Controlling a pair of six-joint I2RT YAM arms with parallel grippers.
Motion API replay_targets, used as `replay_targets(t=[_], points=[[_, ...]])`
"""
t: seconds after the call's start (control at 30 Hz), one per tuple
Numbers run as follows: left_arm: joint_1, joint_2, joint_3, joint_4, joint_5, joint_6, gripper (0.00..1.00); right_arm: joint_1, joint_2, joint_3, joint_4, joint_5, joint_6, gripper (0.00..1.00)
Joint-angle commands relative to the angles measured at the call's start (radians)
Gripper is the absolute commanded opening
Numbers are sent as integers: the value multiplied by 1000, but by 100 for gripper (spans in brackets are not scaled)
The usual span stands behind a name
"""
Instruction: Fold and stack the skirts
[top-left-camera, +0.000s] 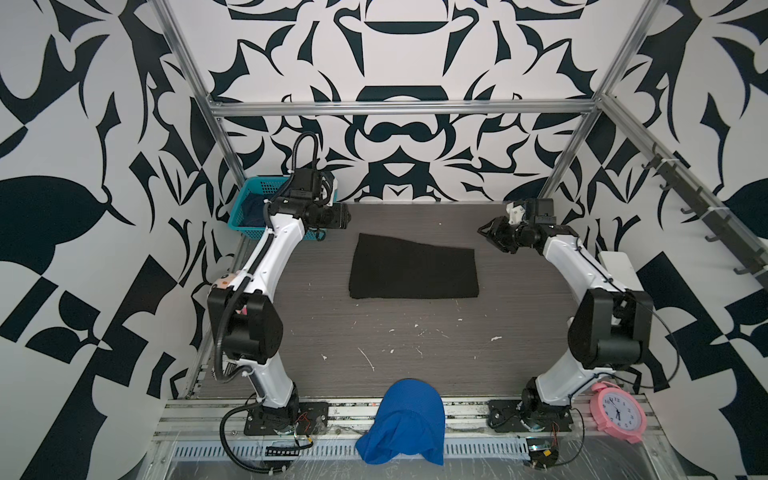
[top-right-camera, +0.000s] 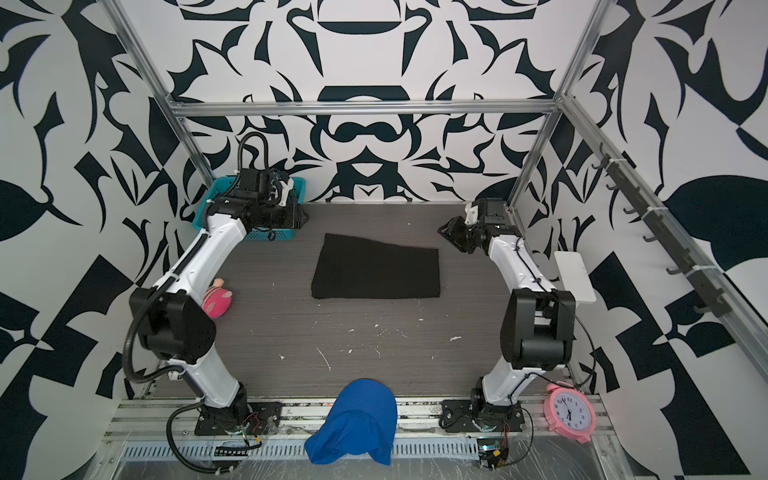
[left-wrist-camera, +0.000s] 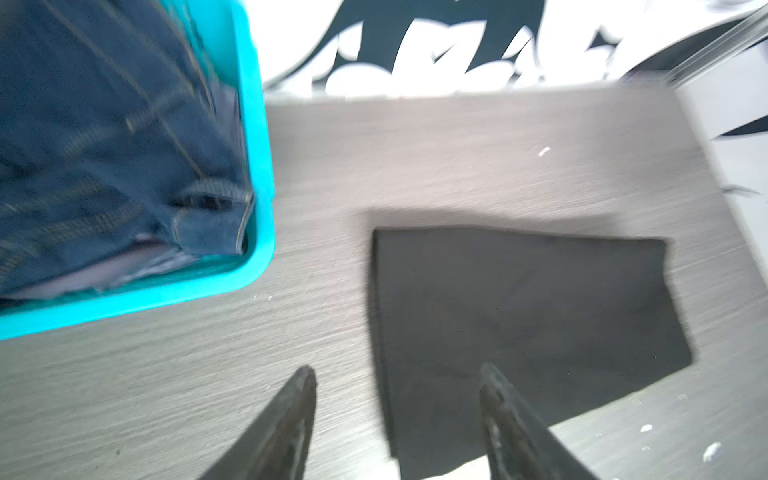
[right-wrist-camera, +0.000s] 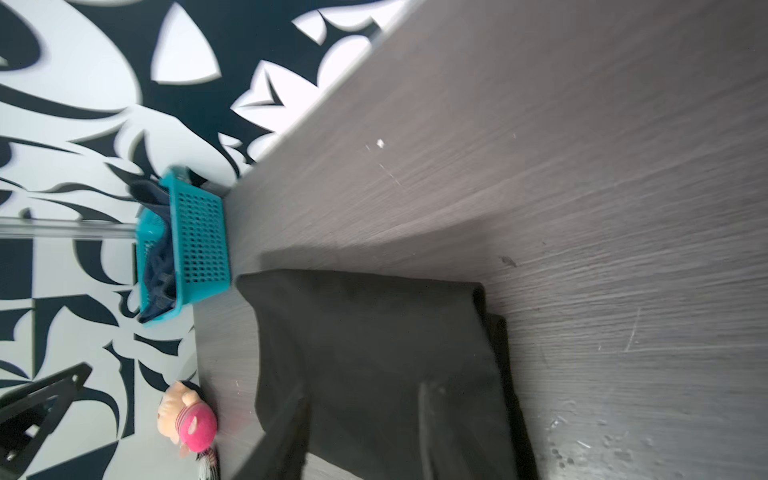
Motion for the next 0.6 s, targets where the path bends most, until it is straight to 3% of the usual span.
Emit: replay_targets(t=[0.0,0.07,0.1,0.27,0.57], points=[[-55,7,-91,37,9,-39,56,74,-121,-71,-30,59,-41,20],[-74,38,-128,81,22,-49,49,146,-155,-129,-39,121,-62,1],[-77,65,-135,94,31,-55,48,177,-169,-165,-35,159,-63,0],[-97,200,-93,136,54,-65,46,218,-157,-281,85,248,-52,0],[-109,388,2,253,55,-179,44,230,100,-206,289,198,-30,0]])
